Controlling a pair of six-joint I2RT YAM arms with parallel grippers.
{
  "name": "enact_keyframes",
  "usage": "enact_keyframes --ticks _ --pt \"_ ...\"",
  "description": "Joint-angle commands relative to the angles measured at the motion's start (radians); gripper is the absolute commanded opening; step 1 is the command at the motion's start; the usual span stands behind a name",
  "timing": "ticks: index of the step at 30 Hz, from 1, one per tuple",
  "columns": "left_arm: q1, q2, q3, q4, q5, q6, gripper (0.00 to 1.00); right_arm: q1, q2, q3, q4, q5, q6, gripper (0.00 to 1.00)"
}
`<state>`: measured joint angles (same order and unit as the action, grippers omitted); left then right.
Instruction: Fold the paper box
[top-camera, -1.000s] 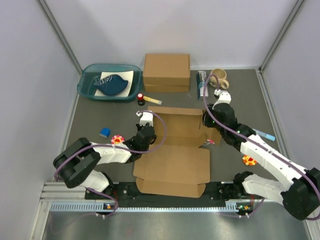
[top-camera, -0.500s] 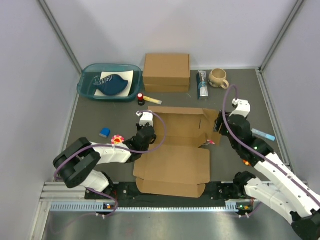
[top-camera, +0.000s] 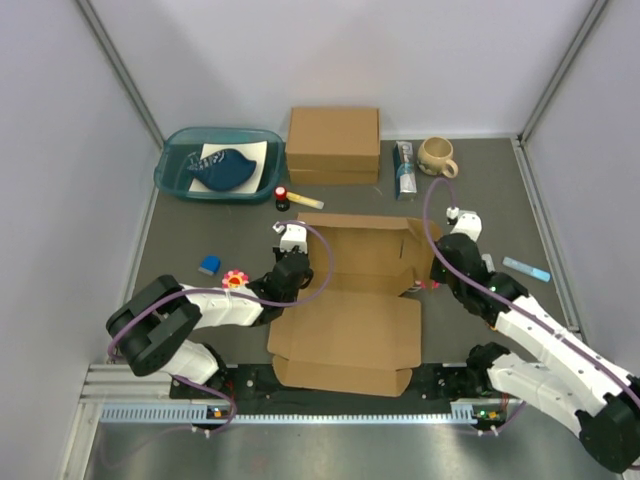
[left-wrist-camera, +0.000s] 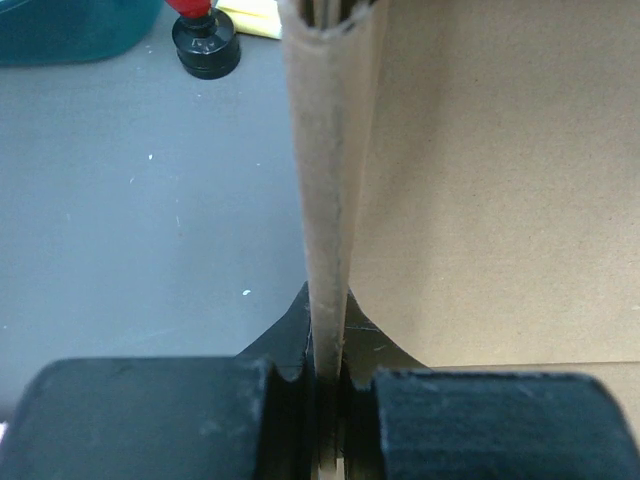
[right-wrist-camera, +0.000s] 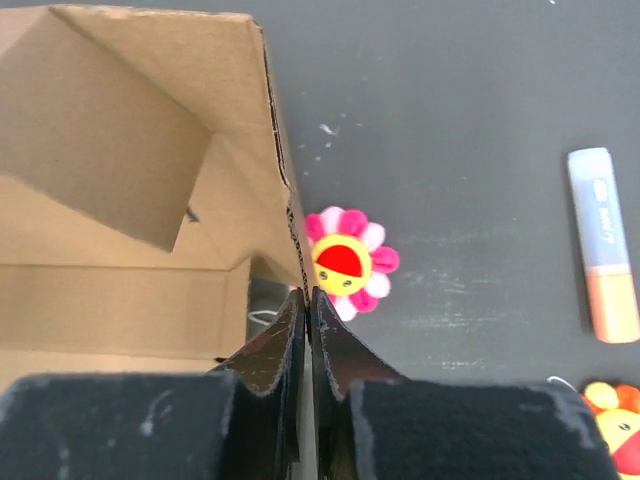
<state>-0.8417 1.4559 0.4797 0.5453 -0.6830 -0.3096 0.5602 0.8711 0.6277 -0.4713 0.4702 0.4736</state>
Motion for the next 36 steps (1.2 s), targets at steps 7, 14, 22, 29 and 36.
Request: enact_keyframes --ticks 7,14,22,29,36 --pt "-0.008 -0.005 0.01 -0.024 0.03 0.009 0.0 0.056 -0.178 -0.069 0.094 -0.162 0.078 0.0" --pt "-0.01 0.008 0.031 -0.048 0.039 0.006 0.0 0.191 -0.132 -0.068 0.152 -0.154 0.128 0.0" --pt "-0.016 0.02 -0.002 0.057 0.049 0.009 0.0 0.279 -0.08 -0.123 0.275 -0.172 0.126 0.0" --pt "-0.022 0.038 -0.038 0.152 0.053 0.013 0.0 0.285 -0.001 -0.152 0.31 -0.153 0.114 0.0" --pt "-0.022 0.024 -0.087 0.219 0.039 0.029 0.0 0.287 0.051 -0.143 0.295 -0.12 0.1 0.36"
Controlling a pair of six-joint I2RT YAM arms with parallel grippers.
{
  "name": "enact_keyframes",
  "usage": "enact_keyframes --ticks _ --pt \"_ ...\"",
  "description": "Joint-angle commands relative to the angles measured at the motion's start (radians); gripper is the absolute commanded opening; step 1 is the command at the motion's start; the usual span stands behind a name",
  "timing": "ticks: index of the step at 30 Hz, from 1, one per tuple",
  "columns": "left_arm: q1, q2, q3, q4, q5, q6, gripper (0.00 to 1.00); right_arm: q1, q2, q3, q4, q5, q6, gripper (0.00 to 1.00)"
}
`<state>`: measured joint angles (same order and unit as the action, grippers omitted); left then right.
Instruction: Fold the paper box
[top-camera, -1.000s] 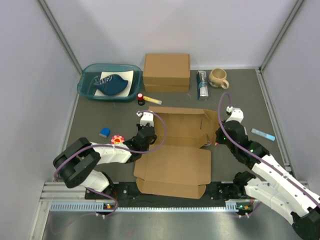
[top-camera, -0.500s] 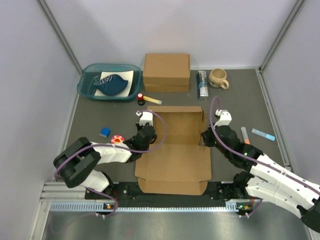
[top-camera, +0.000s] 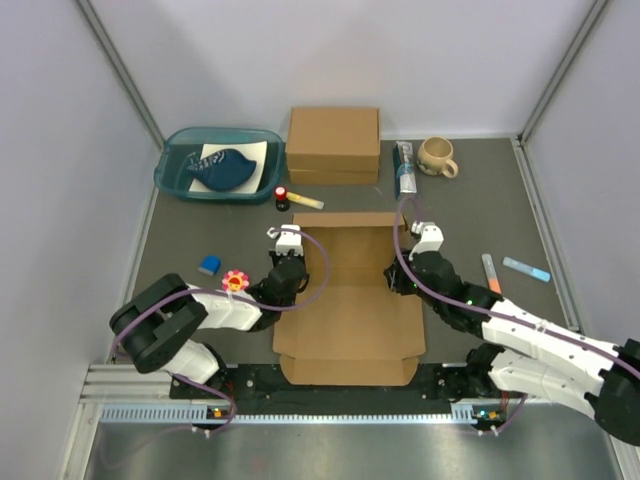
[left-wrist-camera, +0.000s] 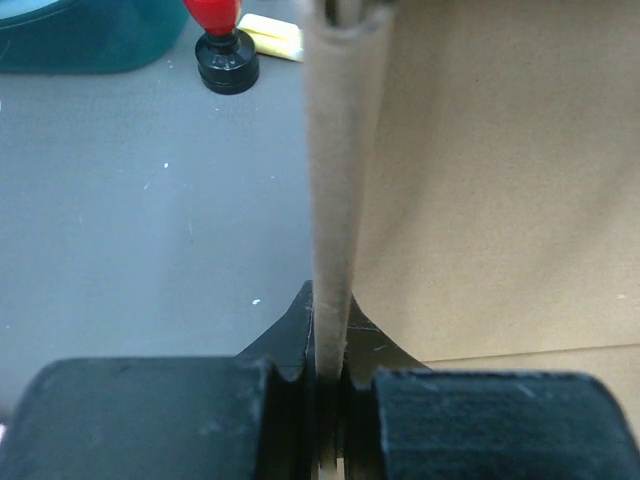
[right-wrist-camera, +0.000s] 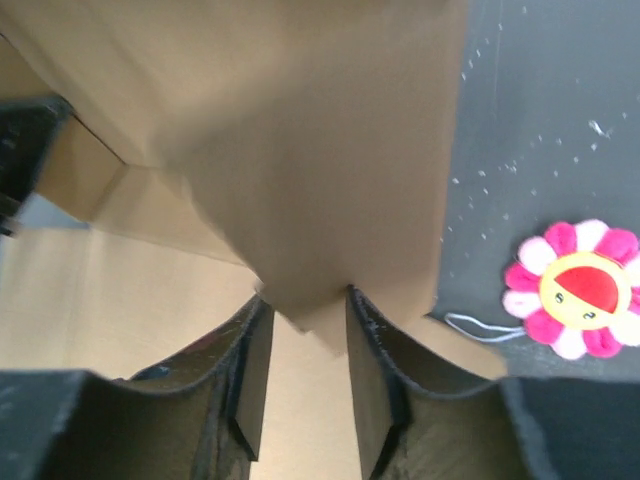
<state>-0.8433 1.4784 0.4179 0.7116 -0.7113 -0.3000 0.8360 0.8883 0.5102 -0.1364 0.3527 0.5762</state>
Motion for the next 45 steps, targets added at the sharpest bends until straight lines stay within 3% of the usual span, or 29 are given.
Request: enact_keyframes --ticks 1,13,23,26,28,31,36,40,45 --pt "-0.02 0.003 -0.027 0.051 0.062 0.022 0.0 0.009 0.028 -0.024 -0.045 0.008 -0.003 0.41" --pt "-0.022 -0.004 -0.027 0.029 0.038 0.024 0.0 0.009 -0.04 0.039 -0.152 0.057 -0.038 0.55" --pt "-0.022 0.002 -0.024 0.017 0.032 0.027 0.0 0.009 -0.267 0.113 -0.255 0.014 -0.111 0.67" --pt "-0.02 -0.001 -0.024 0.014 0.029 0.027 0.0 0.009 -0.37 0.126 -0.272 0.055 -0.122 0.69" --pt "-0.02 0.0 -0.022 0.012 0.027 0.027 0.0 0.009 -0.417 0.149 -0.331 0.168 -0.102 0.68" --pt "-0.022 0.0 -0.022 0.012 0.029 0.022 0.0 0.006 -0.434 0.168 -0.42 0.342 -0.035 0.63" --pt "-0.02 -0.003 -0.025 0.012 0.03 0.021 0.0 -0.047 -0.44 0.128 -0.479 0.437 0.106 0.59" --pt "-0.022 -0.009 -0.028 0.011 0.032 0.021 0.0 -0.216 -0.425 0.09 -0.477 0.349 0.162 0.57" --pt "-0.022 -0.015 -0.031 0.014 0.035 0.019 0.0 -0.391 -0.335 0.021 -0.369 0.088 0.151 0.55"
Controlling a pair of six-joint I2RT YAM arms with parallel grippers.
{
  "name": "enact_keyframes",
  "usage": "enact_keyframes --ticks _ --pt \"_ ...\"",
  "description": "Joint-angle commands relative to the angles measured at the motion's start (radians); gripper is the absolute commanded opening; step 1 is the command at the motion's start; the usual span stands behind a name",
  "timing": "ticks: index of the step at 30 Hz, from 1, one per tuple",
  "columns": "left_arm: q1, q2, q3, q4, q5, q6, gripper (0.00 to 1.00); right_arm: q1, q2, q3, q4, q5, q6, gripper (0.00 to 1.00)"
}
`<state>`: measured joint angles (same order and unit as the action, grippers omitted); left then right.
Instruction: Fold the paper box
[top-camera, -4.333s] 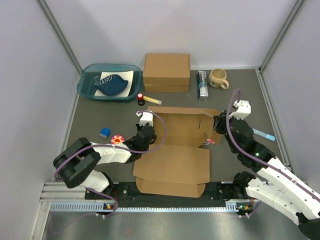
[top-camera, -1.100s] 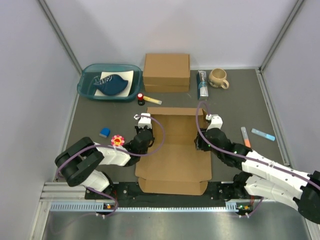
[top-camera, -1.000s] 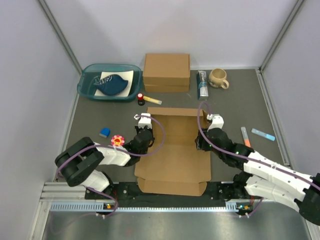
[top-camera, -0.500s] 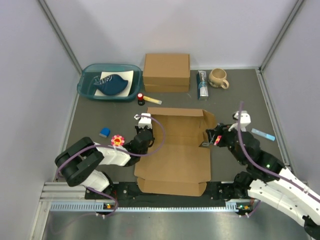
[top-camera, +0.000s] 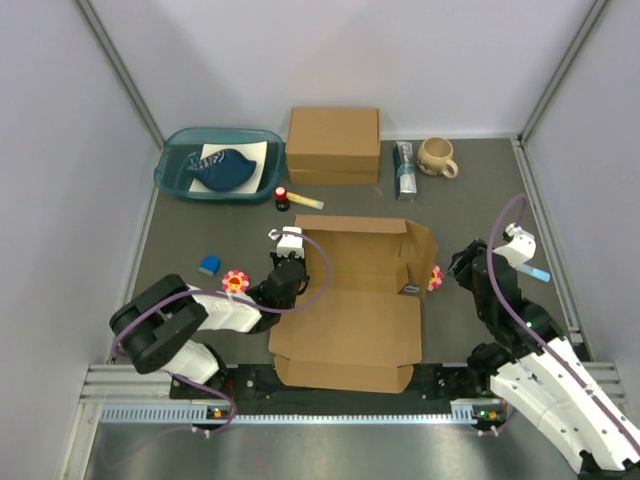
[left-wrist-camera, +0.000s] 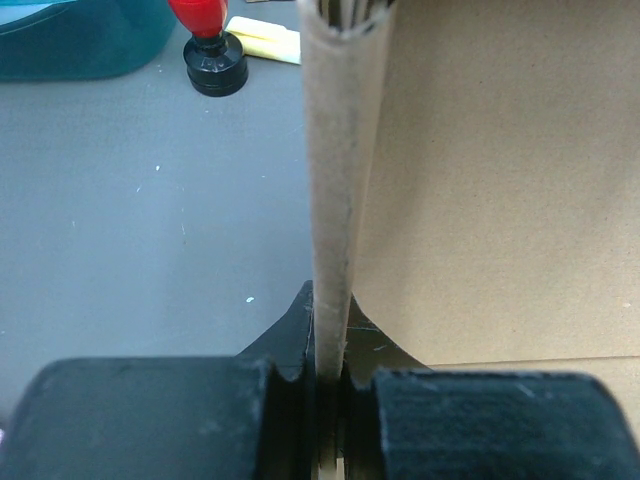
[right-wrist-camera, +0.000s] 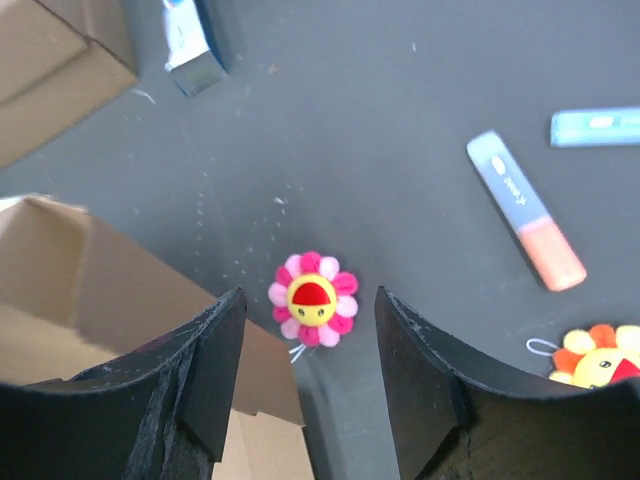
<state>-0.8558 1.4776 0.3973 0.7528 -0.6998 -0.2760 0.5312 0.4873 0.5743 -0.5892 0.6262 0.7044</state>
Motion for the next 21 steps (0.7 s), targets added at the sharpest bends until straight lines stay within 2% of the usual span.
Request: enact_keyframes --ticks 1,5,9,17,21 --pt "-0.008 -0.017 -0.012 -0.026 0.026 -0.005 0.0 -0.097 0.089 -0.054 0.121 -0.218 0.012 0.54" --pt "-0.008 -0.013 -0.011 -0.021 0.033 -0.003 0.0 -0.096 0.189 -0.105 0.312 -0.414 -0.051 0.54" --pt "-0.008 -0.017 -0.012 -0.024 0.033 0.0 0.0 -0.094 0.191 -0.145 0.429 -0.54 -0.086 0.54" --pt "-0.008 -0.008 -0.002 -0.026 0.042 0.008 0.0 -0.083 0.238 -0.148 0.497 -0.623 -0.155 0.58" --pt "-0.008 -0.007 0.003 -0.026 0.046 0.015 0.0 -0.041 0.289 -0.131 0.532 -0.649 -0.19 0.61"
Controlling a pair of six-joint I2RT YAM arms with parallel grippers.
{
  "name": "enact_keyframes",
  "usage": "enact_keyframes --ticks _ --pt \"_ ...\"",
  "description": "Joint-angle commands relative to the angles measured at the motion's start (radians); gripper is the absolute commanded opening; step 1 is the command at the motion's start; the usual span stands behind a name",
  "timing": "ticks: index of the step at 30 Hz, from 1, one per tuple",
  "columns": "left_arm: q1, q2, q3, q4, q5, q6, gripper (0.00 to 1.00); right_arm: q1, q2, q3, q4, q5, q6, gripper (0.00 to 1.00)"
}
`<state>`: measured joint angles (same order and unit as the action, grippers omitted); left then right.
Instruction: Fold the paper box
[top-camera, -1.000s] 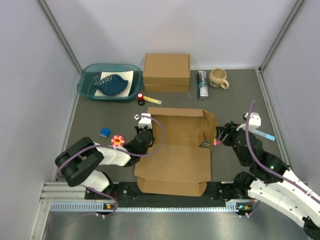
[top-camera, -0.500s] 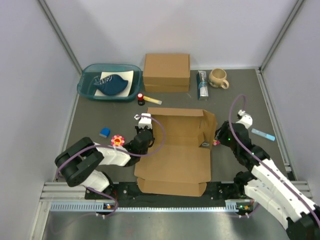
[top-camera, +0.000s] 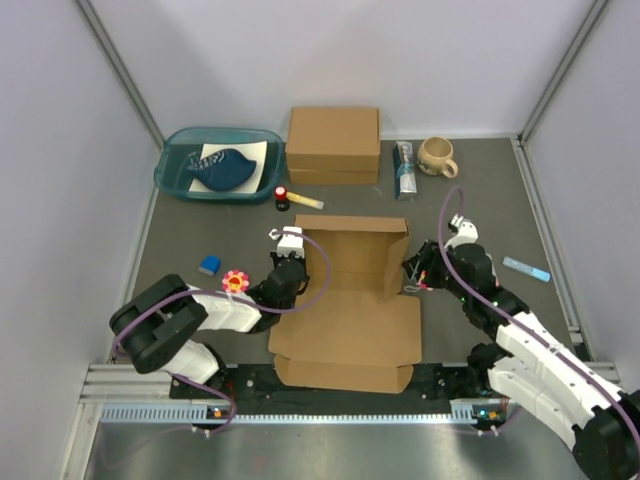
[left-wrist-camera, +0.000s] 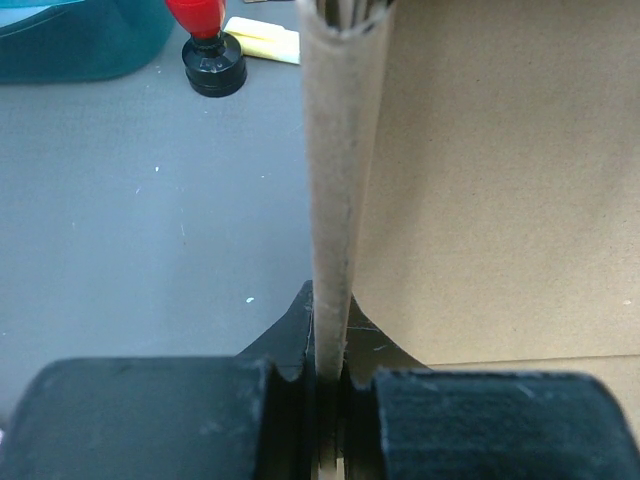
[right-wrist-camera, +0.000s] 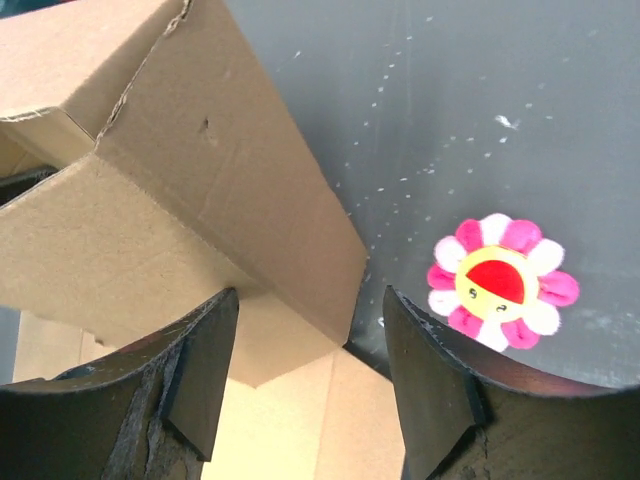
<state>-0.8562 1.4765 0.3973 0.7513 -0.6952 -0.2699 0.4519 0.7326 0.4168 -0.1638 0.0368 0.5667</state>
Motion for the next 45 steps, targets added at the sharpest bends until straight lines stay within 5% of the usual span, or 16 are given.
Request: enact_keyframes --ticks 1,18,27,45 --pt "-0.007 -0.005 0.005 -0.026 0.043 0.009 0.0 0.05 0.059 0.036 0.125 -0.058 -0.068 0.62" --pt "-0.012 -0.018 0.005 -0.018 0.066 0.052 0.0 0.12 0.338 0.094 0.434 0.219 -0.235 0.66" --pt "-0.012 -0.039 -0.002 -0.009 0.082 0.077 0.0 0.174 0.502 0.105 0.596 0.276 -0.321 0.57" --pt "-0.001 -0.044 -0.058 0.186 0.103 0.146 0.0 0.191 0.407 0.019 0.687 0.279 -0.334 0.75"
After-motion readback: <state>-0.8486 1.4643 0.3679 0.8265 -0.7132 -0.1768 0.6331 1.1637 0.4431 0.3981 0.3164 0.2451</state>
